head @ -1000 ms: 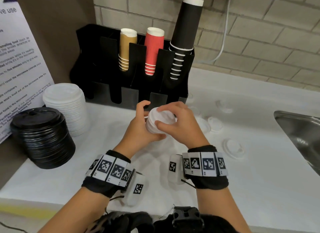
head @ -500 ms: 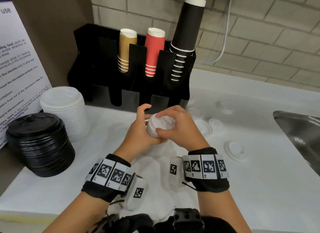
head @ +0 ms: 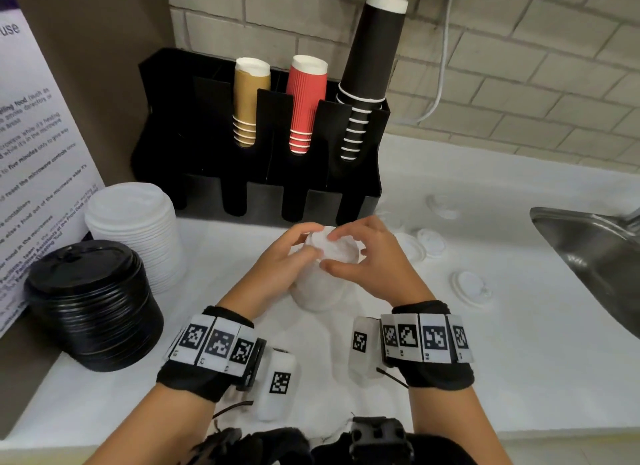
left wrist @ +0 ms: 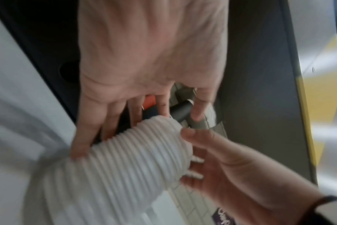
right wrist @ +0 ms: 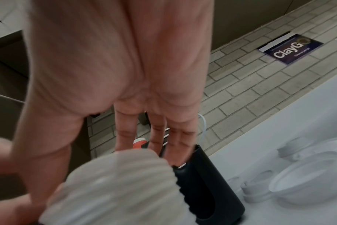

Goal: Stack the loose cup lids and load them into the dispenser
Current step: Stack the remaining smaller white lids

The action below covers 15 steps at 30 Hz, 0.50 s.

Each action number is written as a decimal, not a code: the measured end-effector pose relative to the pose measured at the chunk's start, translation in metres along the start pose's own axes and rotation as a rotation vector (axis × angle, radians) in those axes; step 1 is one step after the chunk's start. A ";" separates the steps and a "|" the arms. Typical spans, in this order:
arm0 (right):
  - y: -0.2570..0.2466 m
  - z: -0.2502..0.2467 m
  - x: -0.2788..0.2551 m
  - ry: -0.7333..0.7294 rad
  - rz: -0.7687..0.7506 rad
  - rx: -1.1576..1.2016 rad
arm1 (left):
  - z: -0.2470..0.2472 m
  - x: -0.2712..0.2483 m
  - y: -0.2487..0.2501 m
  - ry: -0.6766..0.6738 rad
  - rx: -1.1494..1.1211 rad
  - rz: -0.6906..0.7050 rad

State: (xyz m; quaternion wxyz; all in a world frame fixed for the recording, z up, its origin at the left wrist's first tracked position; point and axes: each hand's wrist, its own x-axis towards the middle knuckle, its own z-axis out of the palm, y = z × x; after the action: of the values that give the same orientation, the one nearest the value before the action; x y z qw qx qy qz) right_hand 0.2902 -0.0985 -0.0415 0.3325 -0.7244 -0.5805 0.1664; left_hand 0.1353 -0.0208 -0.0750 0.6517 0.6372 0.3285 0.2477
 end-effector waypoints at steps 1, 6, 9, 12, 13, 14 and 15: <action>0.000 0.001 -0.003 -0.014 0.014 0.012 | 0.001 0.000 0.002 -0.005 -0.046 -0.043; 0.002 0.010 -0.013 -0.045 0.072 0.116 | 0.008 0.000 0.001 -0.067 -0.162 -0.149; 0.005 0.009 -0.016 -0.054 0.097 0.231 | 0.013 0.002 0.004 -0.069 -0.128 -0.129; 0.024 -0.008 -0.016 0.041 0.227 0.395 | 0.018 0.005 0.007 -0.063 -0.126 -0.128; 0.034 -0.017 -0.014 0.111 0.318 0.388 | 0.020 0.006 0.008 -0.063 -0.135 -0.134; 0.047 -0.027 -0.012 0.173 0.420 0.325 | 0.021 0.008 0.009 -0.061 -0.135 -0.138; 0.060 -0.038 -0.010 0.204 0.531 0.219 | 0.023 0.010 0.010 -0.059 -0.123 -0.137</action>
State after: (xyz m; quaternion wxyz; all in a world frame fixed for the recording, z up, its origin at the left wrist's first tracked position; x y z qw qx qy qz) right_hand 0.3555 -0.1257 -0.0561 0.4100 -0.8236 -0.3130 0.2358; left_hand 0.1599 -0.0286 -0.0671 0.7145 0.5789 0.3361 0.2034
